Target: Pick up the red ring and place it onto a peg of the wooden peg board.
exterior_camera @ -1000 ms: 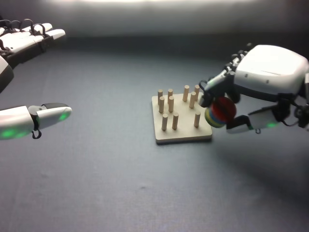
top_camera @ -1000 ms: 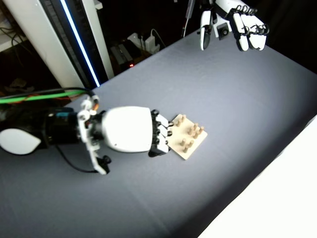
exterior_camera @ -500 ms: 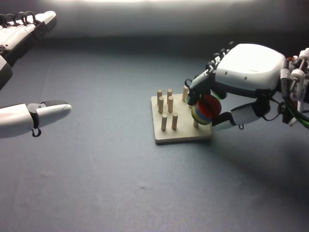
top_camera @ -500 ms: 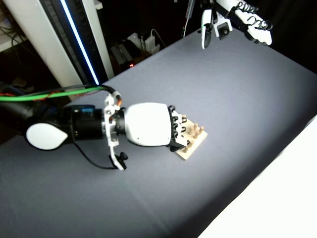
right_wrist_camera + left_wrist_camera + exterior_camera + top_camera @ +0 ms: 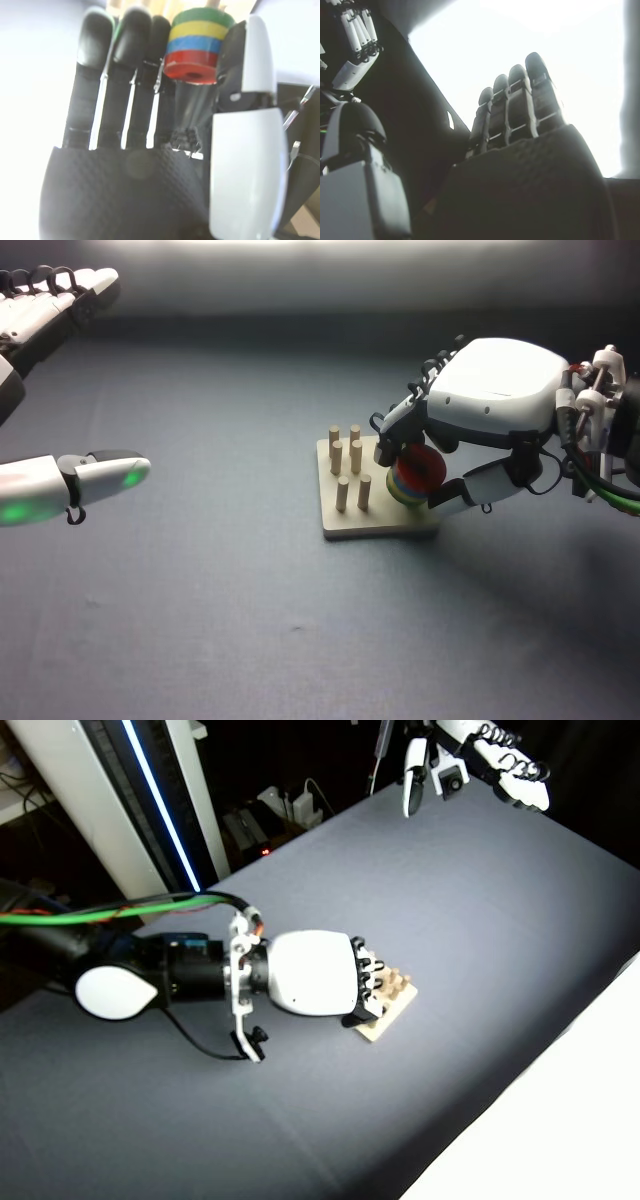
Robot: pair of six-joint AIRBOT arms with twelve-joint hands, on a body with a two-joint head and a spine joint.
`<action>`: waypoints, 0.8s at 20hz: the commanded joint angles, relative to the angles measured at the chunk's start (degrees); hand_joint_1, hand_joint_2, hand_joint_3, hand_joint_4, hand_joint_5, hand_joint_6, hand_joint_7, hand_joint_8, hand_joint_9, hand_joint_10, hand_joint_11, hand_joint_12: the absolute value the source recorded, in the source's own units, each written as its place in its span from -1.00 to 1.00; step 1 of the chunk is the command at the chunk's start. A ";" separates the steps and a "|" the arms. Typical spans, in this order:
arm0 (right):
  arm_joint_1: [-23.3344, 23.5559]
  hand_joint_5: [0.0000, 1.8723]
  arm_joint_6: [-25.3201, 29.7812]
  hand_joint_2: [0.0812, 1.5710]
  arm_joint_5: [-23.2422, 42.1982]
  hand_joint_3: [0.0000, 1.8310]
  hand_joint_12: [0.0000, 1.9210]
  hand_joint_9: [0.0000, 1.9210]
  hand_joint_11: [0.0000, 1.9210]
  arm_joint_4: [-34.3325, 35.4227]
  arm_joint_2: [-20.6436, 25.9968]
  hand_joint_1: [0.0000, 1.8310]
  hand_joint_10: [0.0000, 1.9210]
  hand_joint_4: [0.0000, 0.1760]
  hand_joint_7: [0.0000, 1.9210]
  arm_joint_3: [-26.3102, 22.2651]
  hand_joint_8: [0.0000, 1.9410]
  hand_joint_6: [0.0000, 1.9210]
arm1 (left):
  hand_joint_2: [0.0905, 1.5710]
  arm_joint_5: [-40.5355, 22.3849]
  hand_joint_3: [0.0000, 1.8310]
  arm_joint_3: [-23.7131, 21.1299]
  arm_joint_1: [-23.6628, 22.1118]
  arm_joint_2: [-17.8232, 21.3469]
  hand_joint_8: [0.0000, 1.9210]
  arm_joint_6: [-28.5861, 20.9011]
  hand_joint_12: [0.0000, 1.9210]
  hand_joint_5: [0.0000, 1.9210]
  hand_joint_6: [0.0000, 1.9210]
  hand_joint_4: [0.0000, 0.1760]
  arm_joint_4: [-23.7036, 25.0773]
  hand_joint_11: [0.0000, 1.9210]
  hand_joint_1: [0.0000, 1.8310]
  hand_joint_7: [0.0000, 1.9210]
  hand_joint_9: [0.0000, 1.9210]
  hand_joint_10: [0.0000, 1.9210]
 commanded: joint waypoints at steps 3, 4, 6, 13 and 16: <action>0.46 0.15 -0.31 0.31 4.21 -1.00 0.52 0.09 -0.21 1.35 0.06 0.40 0.07 -1.00 0.23 0.27 -0.13 -0.30 | 0.25 -7.26 -1.00 0.25 -0.26 -0.31 -1.00 -0.34 -0.68 -0.91 -1.00 -1.00 0.02 -1.00 -0.32 -0.90 -0.93 -1.00; 0.46 0.06 -0.31 0.33 4.21 -1.00 0.36 0.03 -0.23 1.26 0.04 0.49 0.22 -1.00 0.18 0.22 -0.18 -0.22 | 0.25 -7.26 -1.00 0.25 -0.26 -0.31 -1.00 -0.34 -0.73 -0.92 -1.00 -1.00 0.02 -1.00 -0.29 -0.92 -0.95 -1.00; 0.46 0.03 -0.31 0.37 4.24 -1.00 0.32 -0.05 -0.26 1.17 0.08 0.51 0.29 -1.00 0.08 0.01 0.02 -0.19 | 0.25 -7.32 -1.00 0.21 -0.25 -0.32 -1.00 -0.35 -0.73 -0.93 -1.00 -1.00 0.00 -1.00 -0.33 -0.91 -0.95 -1.00; 0.46 -0.09 -0.30 0.20 4.70 -1.00 0.04 -0.21 -0.64 1.31 1.21 0.32 -0.86 -1.00 -0.17 -1.20 -0.99 -0.99 | 0.26 -7.63 -1.00 0.01 -0.08 -0.32 -1.00 -0.35 -0.68 -0.91 -1.00 -1.00 -0.19 -1.00 -0.30 -0.93 -0.95 -1.00; 0.46 -0.15 -0.30 0.17 6.85 -1.00 -0.05 -0.23 -0.67 2.84 1.95 0.31 -0.97 -1.00 -0.26 -2.55 -1.00 -1.00 | 0.24 -7.77 -1.00 -0.10 0.07 -0.32 -1.00 -0.35 -0.63 -0.92 -1.00 -0.76 -0.32 -1.00 -0.33 -0.93 -0.94 -1.00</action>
